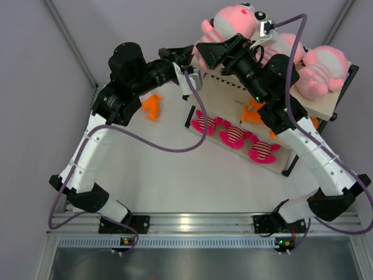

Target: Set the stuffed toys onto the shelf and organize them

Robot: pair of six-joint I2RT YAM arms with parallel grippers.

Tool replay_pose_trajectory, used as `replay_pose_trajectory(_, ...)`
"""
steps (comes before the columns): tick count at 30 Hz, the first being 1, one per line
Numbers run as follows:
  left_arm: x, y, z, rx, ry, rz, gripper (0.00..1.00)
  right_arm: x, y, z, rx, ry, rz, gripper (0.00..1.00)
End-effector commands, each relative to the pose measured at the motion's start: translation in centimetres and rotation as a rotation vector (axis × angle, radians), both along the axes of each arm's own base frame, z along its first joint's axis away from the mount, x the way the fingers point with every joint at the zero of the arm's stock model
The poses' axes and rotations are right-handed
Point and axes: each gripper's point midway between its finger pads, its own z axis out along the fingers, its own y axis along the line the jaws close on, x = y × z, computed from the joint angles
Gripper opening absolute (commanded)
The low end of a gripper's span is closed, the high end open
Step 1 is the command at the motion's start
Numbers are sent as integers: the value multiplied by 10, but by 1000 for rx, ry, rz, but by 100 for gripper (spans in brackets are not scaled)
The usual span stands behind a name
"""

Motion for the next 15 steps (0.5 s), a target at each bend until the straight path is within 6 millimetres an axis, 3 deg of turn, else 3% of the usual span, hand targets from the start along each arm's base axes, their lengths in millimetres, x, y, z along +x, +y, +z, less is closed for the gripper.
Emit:
replay_pose_trajectory(1,8,11,37,-159,-12,53,0,-19,-38,34,-29,-84,-94,84)
replay_pose_trajectory(6,40,9,34,-226,32,119,0,-31,-48,28,-45,-80,-101,84)
replay_pose_trajectory(15,66,14,26,-301,116,216,0,-50,-68,34,-81,-117,-134,84)
